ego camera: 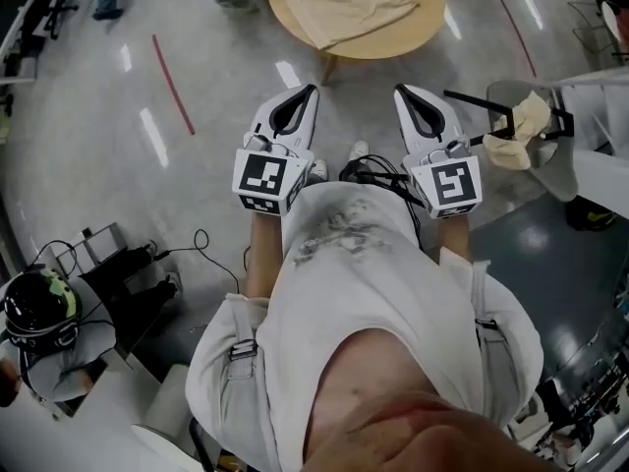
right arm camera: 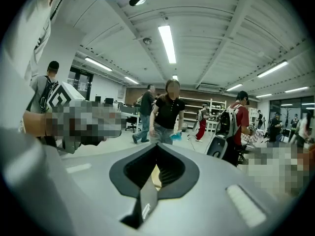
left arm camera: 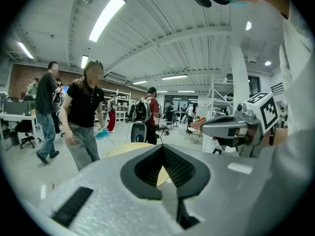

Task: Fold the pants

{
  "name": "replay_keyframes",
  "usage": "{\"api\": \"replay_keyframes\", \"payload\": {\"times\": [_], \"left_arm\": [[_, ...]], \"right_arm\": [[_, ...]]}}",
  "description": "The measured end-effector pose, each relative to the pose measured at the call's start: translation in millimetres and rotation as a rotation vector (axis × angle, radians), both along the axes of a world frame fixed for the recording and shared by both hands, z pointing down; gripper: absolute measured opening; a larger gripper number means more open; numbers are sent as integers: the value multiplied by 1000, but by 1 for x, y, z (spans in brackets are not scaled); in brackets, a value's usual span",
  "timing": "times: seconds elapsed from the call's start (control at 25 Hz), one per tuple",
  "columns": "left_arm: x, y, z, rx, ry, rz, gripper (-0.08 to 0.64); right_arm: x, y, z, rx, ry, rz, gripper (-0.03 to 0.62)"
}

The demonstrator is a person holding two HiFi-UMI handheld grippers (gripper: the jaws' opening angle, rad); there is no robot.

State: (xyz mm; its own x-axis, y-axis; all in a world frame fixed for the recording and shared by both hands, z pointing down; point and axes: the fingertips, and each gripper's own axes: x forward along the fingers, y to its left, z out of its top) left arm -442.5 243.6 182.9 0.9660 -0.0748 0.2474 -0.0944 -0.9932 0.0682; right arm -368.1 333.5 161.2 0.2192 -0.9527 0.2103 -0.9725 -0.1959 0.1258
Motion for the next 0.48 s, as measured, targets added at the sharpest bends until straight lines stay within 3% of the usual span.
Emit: {"api": "replay_keyframes", "payload": {"times": [0.24,0.48], "left_arm": [[48,18,1,3,22,-51,8],[77,30,10,-12,12,-55,8]], "right_arm": [[47,13,3,33,-4,-62,6],[78,23,6,29,-7,-64,6]]}}
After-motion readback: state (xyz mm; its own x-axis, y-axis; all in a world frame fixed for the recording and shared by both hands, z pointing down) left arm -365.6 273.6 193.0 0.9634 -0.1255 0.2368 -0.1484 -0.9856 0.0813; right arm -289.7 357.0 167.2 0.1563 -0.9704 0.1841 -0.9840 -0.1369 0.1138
